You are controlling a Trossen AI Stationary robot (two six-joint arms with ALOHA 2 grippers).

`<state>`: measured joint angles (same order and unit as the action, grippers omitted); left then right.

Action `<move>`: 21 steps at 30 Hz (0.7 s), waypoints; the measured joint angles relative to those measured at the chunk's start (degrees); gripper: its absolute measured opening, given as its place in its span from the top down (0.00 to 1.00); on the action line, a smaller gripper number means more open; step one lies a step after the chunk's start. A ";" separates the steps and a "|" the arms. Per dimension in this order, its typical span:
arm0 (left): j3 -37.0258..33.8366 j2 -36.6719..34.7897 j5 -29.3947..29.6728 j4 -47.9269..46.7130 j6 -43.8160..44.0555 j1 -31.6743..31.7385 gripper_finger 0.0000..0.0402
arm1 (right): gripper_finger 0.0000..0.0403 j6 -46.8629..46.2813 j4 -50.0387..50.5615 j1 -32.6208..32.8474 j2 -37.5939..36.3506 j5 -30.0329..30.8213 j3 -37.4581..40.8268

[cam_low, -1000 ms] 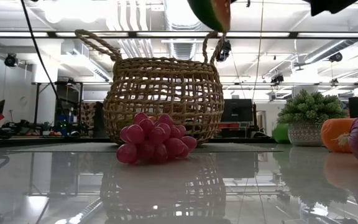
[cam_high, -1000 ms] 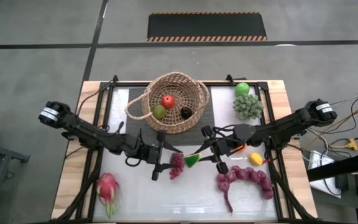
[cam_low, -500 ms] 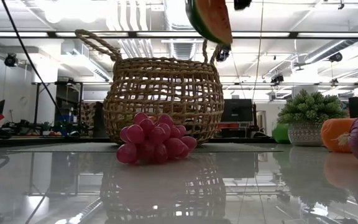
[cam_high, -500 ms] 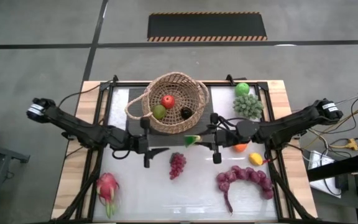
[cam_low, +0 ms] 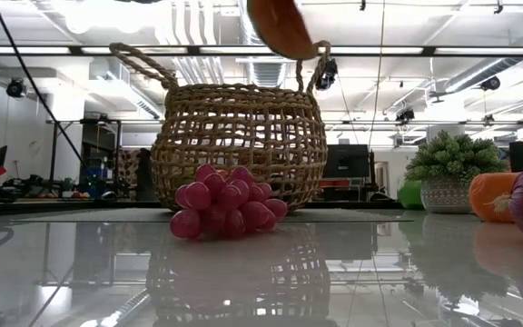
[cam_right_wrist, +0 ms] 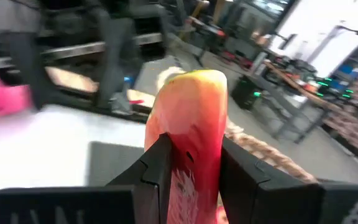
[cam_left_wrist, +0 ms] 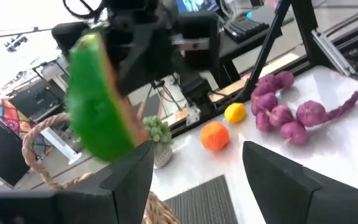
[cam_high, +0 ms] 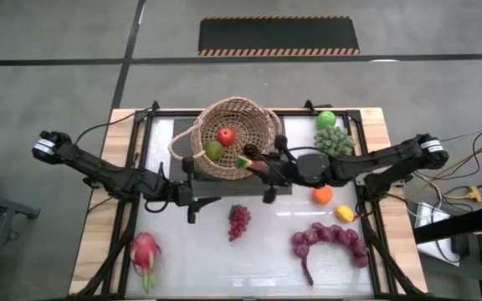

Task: Build produce basket
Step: Put the watermelon into the basket

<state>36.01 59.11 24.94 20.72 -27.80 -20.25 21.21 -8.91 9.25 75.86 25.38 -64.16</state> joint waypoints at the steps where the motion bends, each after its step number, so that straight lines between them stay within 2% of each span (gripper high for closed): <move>1: -0.48 -0.77 0.05 -0.33 -0.01 0.00 0.43 | 0.77 0.50 -0.28 -0.65 0.97 0.68 -1.08; 6: -1.78 -2.89 1.30 -0.36 -0.03 0.02 0.43 | 0.77 0.77 0.36 -5.14 6.06 5.96 -7.39; 9: -2.84 -4.20 2.29 -0.35 -0.05 0.02 0.43 | 0.77 -2.34 4.76 -8.09 9.69 10.94 -12.62; 11: -3.45 -4.80 2.68 0.01 -0.05 0.02 0.43 | 0.77 -5.28 11.68 -9.99 11.75 13.24 -16.32; 18: -4.22 -6.38 3.11 -0.03 0.24 0.04 0.43 | 0.77 -17.08 36.09 -16.69 20.05 13.21 -29.88; 21: -4.24 -6.44 3.29 -0.37 0.38 0.04 0.43 | 0.77 -19.23 42.51 -18.60 23.49 13.18 -34.32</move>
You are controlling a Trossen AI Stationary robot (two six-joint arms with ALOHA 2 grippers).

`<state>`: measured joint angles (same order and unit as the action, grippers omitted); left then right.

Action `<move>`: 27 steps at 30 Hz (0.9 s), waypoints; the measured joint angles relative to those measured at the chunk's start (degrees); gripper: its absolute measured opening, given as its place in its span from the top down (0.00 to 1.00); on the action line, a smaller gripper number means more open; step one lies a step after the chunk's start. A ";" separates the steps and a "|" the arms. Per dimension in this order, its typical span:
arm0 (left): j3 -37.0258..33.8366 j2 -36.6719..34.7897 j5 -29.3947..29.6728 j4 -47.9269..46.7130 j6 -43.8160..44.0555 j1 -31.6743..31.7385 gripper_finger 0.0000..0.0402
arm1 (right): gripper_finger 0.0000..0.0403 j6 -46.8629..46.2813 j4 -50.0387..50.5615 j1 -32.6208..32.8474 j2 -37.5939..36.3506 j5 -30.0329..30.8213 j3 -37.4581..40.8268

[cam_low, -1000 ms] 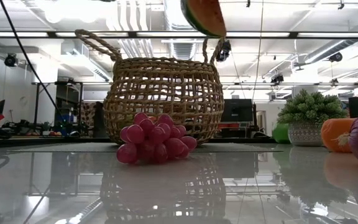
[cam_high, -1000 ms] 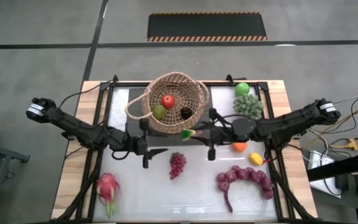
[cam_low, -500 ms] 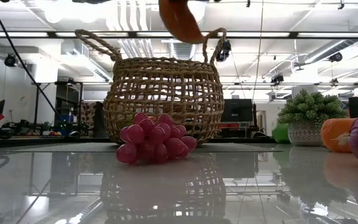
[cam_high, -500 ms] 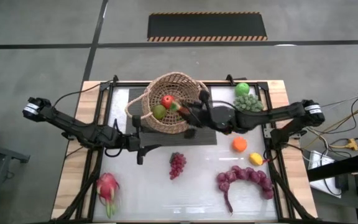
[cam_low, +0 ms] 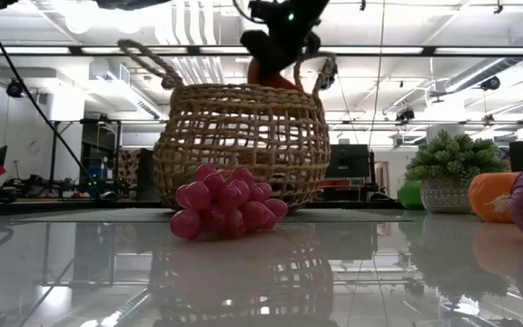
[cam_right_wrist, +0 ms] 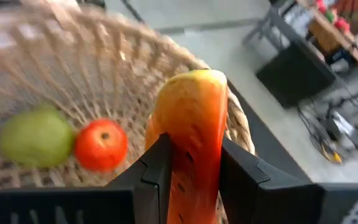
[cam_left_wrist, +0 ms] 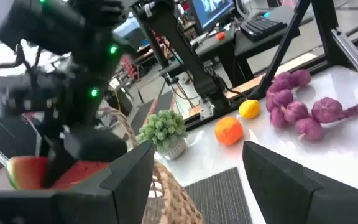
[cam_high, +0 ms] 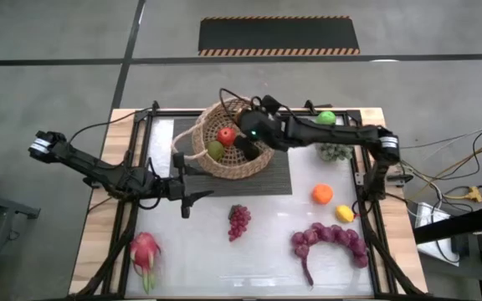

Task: Build produce basket
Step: Put the watermelon into the basket

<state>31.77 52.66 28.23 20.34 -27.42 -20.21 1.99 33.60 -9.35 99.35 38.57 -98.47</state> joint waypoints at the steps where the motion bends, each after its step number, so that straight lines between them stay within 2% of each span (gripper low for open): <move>1: 0.01 0.07 0.02 0.22 0.02 0.00 0.43 | 0.77 -0.48 1.99 -0.48 1.09 0.04 -1.22; 8: 0.02 0.28 0.38 0.07 0.00 0.00 0.43 | 0.77 1.72 4.16 -2.67 6.73 0.17 -6.92; 16: 0.02 0.28 0.43 0.19 0.00 0.00 0.43 | 0.77 0.98 8.25 -4.10 9.55 0.07 -12.03; 22: 0.02 0.33 0.81 0.10 0.00 -0.02 0.43 | 0.77 0.14 8.16 -4.08 10.23 0.07 -12.72; 27: 0.02 0.37 0.81 0.13 0.00 -0.02 0.43 | 0.70 -0.53 7.70 -4.33 10.27 0.16 -11.82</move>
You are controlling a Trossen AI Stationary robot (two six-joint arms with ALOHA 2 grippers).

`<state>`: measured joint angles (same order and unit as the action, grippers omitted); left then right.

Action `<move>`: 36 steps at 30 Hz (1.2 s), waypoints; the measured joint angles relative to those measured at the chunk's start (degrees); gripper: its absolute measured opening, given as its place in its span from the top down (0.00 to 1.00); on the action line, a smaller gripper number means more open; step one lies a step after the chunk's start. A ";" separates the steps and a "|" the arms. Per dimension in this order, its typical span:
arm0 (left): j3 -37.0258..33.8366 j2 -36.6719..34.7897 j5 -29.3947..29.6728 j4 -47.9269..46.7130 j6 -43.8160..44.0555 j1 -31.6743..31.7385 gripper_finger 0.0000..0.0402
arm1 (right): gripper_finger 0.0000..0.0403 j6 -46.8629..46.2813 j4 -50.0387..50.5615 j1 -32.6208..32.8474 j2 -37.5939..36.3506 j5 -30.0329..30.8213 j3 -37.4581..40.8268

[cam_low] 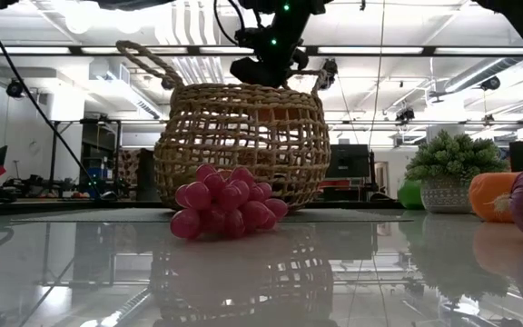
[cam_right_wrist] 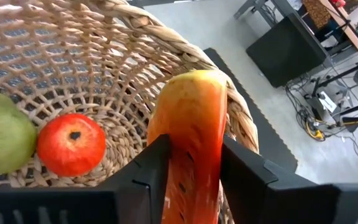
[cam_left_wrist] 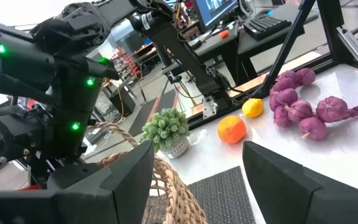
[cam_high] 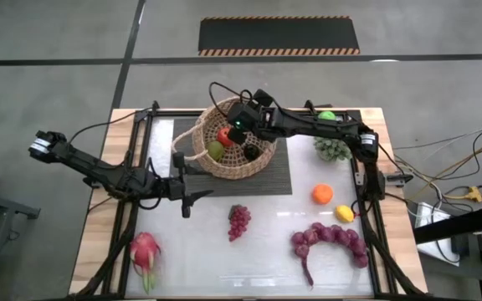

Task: Build produce basket
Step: Put the watermelon into the basket, then put the dragon fruit into the basket

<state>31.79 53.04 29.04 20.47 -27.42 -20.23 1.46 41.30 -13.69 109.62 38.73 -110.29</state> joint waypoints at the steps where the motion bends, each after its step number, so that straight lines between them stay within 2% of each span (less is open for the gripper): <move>1: 0.00 0.00 0.00 0.00 0.00 0.02 0.43 | 0.68 0.02 -0.03 -0.11 0.08 0.02 0.01; 9: 0.00 0.00 0.00 0.02 0.00 0.00 0.43 | 0.52 0.03 -0.02 -0.34 -0.14 -0.02 0.17; 16: 0.00 0.04 -0.02 0.02 0.00 0.00 0.43 | 0.51 0.06 2.64 0.89 -1.86 -0.14 -1.05; 25: 0.09 0.17 -0.02 0.83 1.59 0.00 0.43 | 0.54 -1.90 14.45 8.35 -7.95 -0.43 -1.99; 30: 0.09 0.17 -0.81 1.40 5.06 -0.22 0.43 | 0.56 -4.26 17.17 15.29 -14.81 -1.91 4.66; 36: 0.11 2.16 -4.35 3.88 12.40 -1.85 0.43 | 0.58 -5.60 10.07 23.52 -26.46 -1.91 20.37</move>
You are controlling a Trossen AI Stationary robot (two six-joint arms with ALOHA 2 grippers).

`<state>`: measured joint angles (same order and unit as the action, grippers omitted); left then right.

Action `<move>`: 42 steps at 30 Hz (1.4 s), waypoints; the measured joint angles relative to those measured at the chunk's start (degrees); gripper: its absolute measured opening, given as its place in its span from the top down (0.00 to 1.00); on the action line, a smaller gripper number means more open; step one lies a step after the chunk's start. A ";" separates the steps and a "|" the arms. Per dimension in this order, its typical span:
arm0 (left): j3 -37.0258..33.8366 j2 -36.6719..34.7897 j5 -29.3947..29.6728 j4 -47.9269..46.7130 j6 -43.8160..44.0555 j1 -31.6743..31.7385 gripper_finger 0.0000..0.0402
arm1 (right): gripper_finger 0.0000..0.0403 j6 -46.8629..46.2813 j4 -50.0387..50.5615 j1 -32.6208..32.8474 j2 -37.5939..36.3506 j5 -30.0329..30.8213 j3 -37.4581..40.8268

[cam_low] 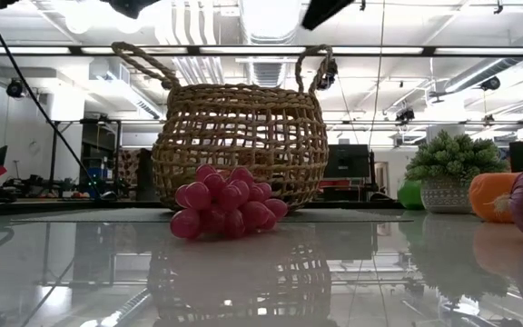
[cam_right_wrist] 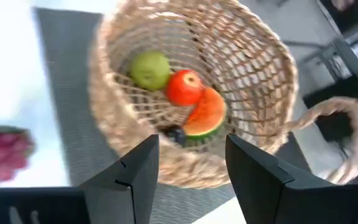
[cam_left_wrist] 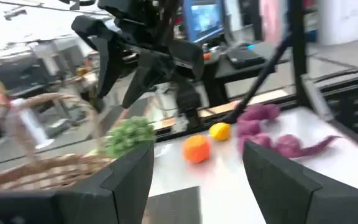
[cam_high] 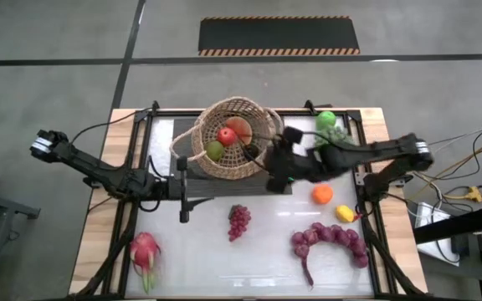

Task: Build produce basket
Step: Put the dragon fruit into the basket

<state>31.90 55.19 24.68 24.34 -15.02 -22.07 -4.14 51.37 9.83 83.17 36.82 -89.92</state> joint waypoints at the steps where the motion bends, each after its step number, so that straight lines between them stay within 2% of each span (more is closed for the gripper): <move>1: 0.00 1.37 -0.63 2.26 0.12 -0.63 0.43 | 0.58 0.14 -2.76 1.08 -2.12 -0.01 3.49; 4: 0.27 6.02 -1.15 9.14 -1.84 -2.39 0.43 | 0.57 2.84 -12.50 3.45 -8.19 -2.09 13.78; 8: 2.91 11.08 -1.21 14.45 -1.46 -3.72 0.43 | 0.58 7.93 -24.73 4.58 -15.40 -10.42 25.96; 11: 5.20 14.61 -1.06 14.35 2.62 -4.63 0.43 | 0.59 11.07 -34.52 4.55 -19.74 -16.84 34.17; 14: 7.40 18.13 -0.59 14.18 7.99 -5.65 0.43 | 0.59 14.87 -42.97 4.54 -23.25 -21.13 40.94; 17: 8.70 21.23 -0.43 14.04 15.59 -6.95 0.43 | 0.59 17.63 -49.37 4.56 -26.09 -22.37 45.71; 22: 10.10 24.43 -0.50 8.71 35.40 -10.07 0.43 | 0.60 18.31 -51.89 4.54 -29.60 -22.45 49.02; 24: 10.70 24.65 -0.51 2.68 46.89 -11.49 0.43 | 0.60 18.26 -51.81 4.54 -30.55 -22.45 49.73; 29: 12.74 24.73 -1.30 -18.86 83.98 -15.82 0.43 | 0.61 18.29 -51.70 4.54 -30.97 -22.45 50.80; 32: 16.66 24.73 -8.04 -36.71 105.17 -17.92 0.43 | 0.61 18.99 -51.68 4.54 -30.49 -22.45 51.00; 35: 22.82 25.80 -19.78 -55.98 122.78 -18.63 0.44 | 0.61 19.72 -51.68 4.54 -29.97 -22.46 51.09; 38: 29.41 28.56 -33.90 -70.28 130.94 -18.53 0.47 | 0.61 20.17 -51.69 4.54 -29.21 -22.45 51.15; 42: 36.77 32.64 -41.93 -82.28 132.20 -18.61 0.50 | 0.62 21.31 -51.99 4.52 -27.96 -22.43 51.20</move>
<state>68.67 87.83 -17.25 -57.94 117.18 -40.69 17.18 -0.62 14.35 55.20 14.38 -38.72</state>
